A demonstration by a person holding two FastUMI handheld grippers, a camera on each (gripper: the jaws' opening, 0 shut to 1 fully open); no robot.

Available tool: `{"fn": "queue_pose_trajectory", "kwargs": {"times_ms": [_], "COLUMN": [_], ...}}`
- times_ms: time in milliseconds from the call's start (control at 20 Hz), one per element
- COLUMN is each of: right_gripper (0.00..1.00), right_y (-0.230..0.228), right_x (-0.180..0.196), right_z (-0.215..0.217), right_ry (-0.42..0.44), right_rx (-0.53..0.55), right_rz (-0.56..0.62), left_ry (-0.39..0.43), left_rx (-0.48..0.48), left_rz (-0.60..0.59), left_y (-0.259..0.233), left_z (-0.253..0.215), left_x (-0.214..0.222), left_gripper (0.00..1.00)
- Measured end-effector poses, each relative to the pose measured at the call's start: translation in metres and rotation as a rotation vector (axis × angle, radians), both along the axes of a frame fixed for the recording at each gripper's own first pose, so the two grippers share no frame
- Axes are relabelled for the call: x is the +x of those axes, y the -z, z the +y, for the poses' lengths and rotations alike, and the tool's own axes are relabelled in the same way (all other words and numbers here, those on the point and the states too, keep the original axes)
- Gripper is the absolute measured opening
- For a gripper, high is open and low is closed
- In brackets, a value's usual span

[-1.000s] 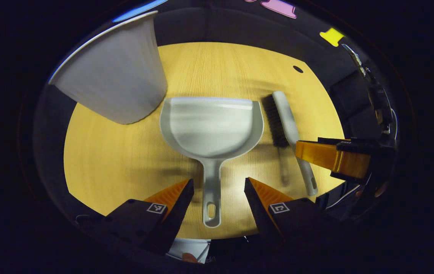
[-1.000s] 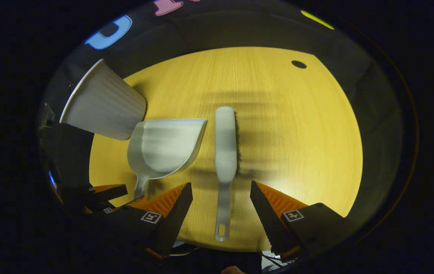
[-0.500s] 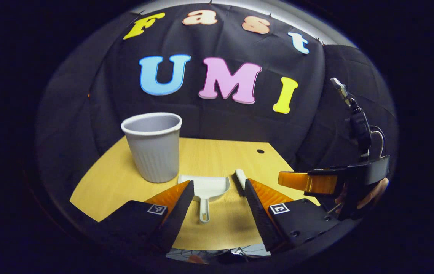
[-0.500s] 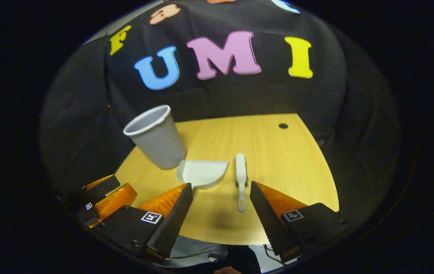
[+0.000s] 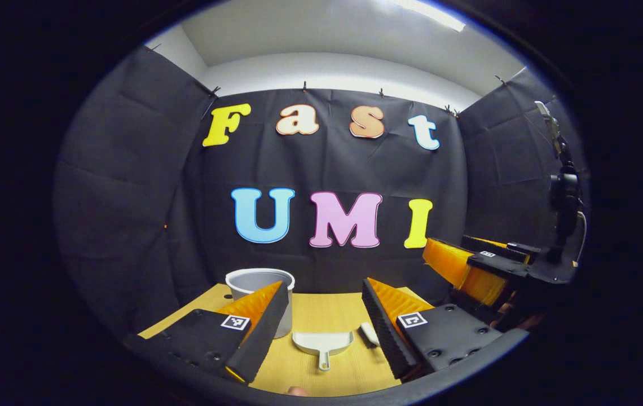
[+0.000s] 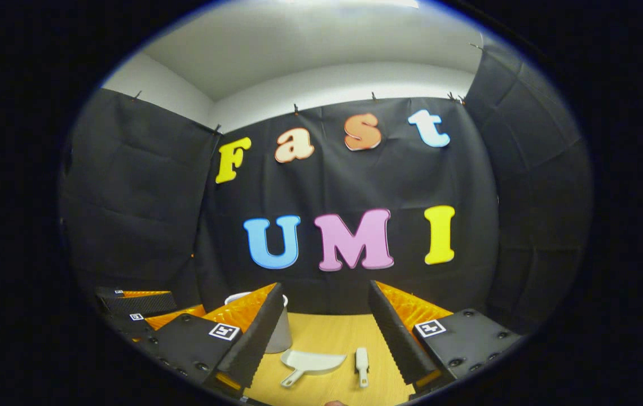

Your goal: Pick up the small broom and dustpan from the desktop, sweep the trash into the dustpan with the broom, and then empty the trash into the garbage bin.

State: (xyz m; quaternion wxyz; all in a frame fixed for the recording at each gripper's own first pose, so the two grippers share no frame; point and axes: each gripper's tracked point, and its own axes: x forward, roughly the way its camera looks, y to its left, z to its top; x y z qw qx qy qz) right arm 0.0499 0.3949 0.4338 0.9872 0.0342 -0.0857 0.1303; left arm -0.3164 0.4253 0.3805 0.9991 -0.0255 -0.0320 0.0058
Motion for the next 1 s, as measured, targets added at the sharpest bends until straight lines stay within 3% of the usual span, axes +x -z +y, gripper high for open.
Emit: {"fn": "queue_pose_trajectory", "kwargs": {"times_ms": [250, 400, 550, 800, 1000], "right_gripper": [0.96, 0.96, 0.96, 0.97, 0.97], "right_y": [0.003, 0.010, 0.015, 0.021, 0.021], "right_x": [0.001, -0.009, -0.019, -0.009, -0.006], "right_z": [0.008, 0.011, 0.023, 0.018, 0.014], "right_ry": [-0.029, -0.042, -0.062, -0.026, 0.001], "right_rx": [0.008, -0.061, -0.064, -0.100, -0.069], "right_rz": [0.011, 0.022, 0.040, 0.041, 0.061], "left_ry": [-0.028, 0.019, 0.020, -0.014, -0.030], "left_rx": [-0.106, -0.043, -0.049, -0.042, -0.029], "left_rz": [0.001, 0.020, -0.006, -0.007, -0.019], "left_y": [0.000, 0.001, -0.003, -0.001, -0.001], "left_z": [0.016, 0.009, 0.010, 0.014, 0.018], "left_x": [-0.022, -0.031, -0.034, -0.037, -0.041], "left_gripper": [0.78, 0.77, 0.77, 0.78, 0.77]}}
